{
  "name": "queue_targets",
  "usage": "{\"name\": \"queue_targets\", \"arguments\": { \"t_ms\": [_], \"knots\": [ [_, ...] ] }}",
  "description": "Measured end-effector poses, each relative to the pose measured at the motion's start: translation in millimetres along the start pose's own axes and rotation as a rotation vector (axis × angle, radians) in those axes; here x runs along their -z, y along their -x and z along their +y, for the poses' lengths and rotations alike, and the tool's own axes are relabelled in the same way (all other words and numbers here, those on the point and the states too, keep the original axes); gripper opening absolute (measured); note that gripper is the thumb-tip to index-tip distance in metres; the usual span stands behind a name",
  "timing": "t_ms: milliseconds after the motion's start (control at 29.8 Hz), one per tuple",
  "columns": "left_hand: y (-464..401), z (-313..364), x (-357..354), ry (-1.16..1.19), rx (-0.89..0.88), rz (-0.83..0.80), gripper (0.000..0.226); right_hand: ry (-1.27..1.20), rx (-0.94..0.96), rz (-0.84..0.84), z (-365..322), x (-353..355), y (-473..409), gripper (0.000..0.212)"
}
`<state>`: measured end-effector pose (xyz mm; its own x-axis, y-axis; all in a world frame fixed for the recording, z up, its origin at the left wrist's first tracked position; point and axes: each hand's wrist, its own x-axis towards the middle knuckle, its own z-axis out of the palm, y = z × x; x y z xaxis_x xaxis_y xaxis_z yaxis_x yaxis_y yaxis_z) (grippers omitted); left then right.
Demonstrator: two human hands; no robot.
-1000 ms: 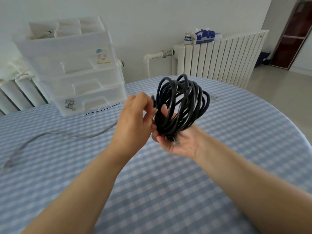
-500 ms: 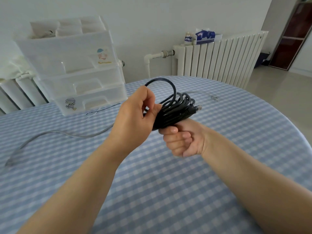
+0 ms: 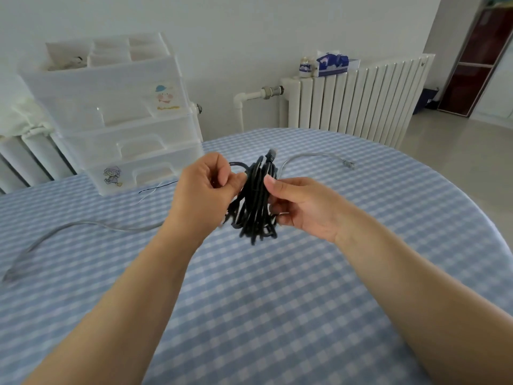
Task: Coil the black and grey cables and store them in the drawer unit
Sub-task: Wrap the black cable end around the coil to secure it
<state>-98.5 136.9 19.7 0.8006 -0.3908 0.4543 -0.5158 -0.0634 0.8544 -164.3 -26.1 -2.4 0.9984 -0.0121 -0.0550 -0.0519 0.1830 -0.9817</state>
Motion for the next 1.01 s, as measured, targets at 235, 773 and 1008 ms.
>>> {"name": "queue_targets", "arguments": {
  "t_ms": [235, 773, 1008],
  "knots": [
    [3, -2, 0, -0.176, -0.203, -0.078, 0.045, -0.159, -0.082, 0.078, 1, -6, -2, 0.033],
    [10, -8, -6, -0.418, -0.428, -0.054, 0.019, -0.229, -0.130, -0.095, 5, 0, -3, 0.064],
    [7, -24, -11, -0.048, 0.112, 0.108, 0.075, -0.382, 0.126, 0.021, 4, 1, -8, 0.027]
  ]
}}
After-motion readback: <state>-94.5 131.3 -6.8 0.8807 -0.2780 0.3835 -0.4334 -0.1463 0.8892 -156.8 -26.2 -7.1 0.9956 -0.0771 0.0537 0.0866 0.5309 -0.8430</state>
